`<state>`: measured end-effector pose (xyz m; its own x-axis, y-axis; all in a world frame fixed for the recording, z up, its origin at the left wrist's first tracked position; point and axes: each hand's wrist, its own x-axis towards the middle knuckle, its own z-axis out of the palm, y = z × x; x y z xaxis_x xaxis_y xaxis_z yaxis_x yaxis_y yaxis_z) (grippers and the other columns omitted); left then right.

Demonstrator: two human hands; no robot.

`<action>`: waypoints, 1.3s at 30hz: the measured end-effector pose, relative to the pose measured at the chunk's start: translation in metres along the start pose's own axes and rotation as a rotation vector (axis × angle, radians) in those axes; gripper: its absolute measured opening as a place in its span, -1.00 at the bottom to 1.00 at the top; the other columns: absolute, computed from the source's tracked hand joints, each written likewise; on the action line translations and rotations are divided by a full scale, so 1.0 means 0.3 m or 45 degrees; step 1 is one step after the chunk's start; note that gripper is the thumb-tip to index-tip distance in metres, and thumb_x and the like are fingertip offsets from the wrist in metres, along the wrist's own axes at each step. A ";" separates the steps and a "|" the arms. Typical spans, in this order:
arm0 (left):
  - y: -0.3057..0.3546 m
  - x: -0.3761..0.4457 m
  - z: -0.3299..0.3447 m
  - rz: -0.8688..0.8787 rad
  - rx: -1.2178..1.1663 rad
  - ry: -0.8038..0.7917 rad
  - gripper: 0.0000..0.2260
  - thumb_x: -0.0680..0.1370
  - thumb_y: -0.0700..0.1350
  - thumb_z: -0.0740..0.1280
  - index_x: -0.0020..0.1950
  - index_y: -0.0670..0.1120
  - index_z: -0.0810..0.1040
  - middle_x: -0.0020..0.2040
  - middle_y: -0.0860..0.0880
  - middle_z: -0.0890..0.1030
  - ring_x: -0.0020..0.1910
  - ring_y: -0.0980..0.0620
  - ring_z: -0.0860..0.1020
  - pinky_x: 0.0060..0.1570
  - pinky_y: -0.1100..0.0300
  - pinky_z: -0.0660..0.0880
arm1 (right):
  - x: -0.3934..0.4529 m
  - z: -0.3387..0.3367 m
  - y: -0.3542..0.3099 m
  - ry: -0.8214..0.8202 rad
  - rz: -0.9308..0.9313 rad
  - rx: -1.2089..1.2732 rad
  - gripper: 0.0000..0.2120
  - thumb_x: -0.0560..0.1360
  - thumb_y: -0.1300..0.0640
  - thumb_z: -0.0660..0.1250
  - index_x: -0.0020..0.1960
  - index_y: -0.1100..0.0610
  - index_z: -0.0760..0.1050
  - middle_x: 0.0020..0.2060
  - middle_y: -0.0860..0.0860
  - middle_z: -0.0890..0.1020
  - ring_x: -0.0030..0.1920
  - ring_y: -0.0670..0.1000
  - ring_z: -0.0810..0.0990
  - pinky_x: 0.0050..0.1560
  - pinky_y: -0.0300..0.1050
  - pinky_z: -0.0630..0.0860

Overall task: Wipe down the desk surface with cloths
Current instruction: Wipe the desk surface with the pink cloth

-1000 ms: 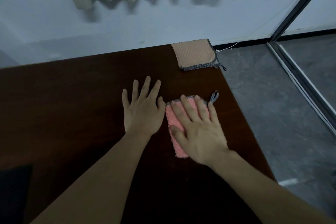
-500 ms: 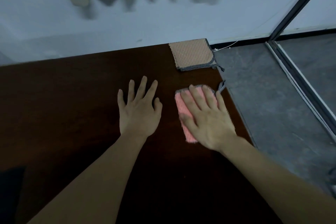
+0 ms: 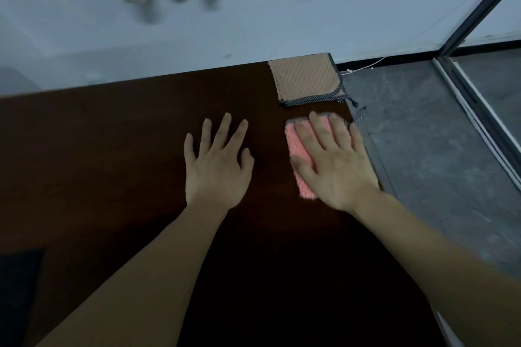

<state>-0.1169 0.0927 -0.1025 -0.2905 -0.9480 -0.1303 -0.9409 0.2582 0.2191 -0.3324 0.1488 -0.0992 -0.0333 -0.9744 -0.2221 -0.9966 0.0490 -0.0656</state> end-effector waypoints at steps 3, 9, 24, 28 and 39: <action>0.003 0.003 -0.005 -0.009 0.011 -0.020 -0.48 0.68 0.16 -0.07 0.64 0.23 -0.11 0.66 0.11 -0.17 0.63 -0.02 -0.24 0.57 -0.16 -0.24 | -0.156 0.025 -0.020 0.002 -0.076 -0.004 -0.34 0.62 -0.32 -0.33 0.65 -0.10 -0.22 0.65 0.00 -0.15 0.63 0.18 -0.21 0.57 0.22 -0.29; 0.002 -0.003 0.003 -0.022 0.006 0.011 -0.48 0.67 0.16 -0.08 0.64 0.23 -0.08 0.66 0.12 -0.14 0.63 -0.02 -0.22 0.58 -0.16 -0.23 | -0.253 0.058 -0.017 -0.053 -0.189 -0.012 -0.37 0.66 -0.33 -0.16 0.66 -0.12 -0.04 0.65 0.00 0.00 0.64 0.18 -0.10 0.54 0.27 -0.14; -0.011 -0.029 0.012 0.135 -0.139 0.174 -0.52 0.70 0.09 0.02 0.64 0.16 0.11 0.66 0.10 0.02 0.64 0.01 -0.12 0.58 -0.11 -0.23 | -0.176 0.046 -0.020 0.009 0.057 0.025 -0.30 0.54 -0.37 -0.37 0.63 -0.18 -0.31 0.62 -0.08 -0.29 0.61 0.09 -0.35 0.57 0.15 -0.37; -0.032 -0.064 -0.018 0.278 -0.241 0.177 -0.55 0.69 0.04 0.07 0.60 0.13 0.25 0.64 0.10 0.15 0.64 0.02 -0.03 0.58 -0.15 -0.19 | -0.348 0.081 -0.083 -0.015 0.127 0.033 -0.35 0.53 -0.39 -0.44 0.57 -0.23 -0.40 0.59 -0.11 -0.38 0.57 0.06 -0.45 0.55 0.15 -0.41; -0.127 -0.139 -0.003 0.493 0.084 -0.094 -0.52 0.70 0.17 -0.10 0.63 0.27 -0.10 0.66 0.13 -0.17 0.63 -0.01 -0.23 0.55 -0.18 -0.24 | -0.287 0.074 -0.095 0.038 0.358 0.084 -0.27 0.45 -0.43 -0.40 0.60 -0.28 -0.30 0.62 -0.13 -0.26 0.62 0.04 -0.30 0.59 0.19 -0.26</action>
<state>-0.0688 0.1223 -0.1047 -0.6353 -0.7629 -0.1196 -0.7678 0.6075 0.2035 -0.2994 0.2362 -0.0999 -0.3109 -0.9265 -0.2120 -0.9410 0.3315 -0.0686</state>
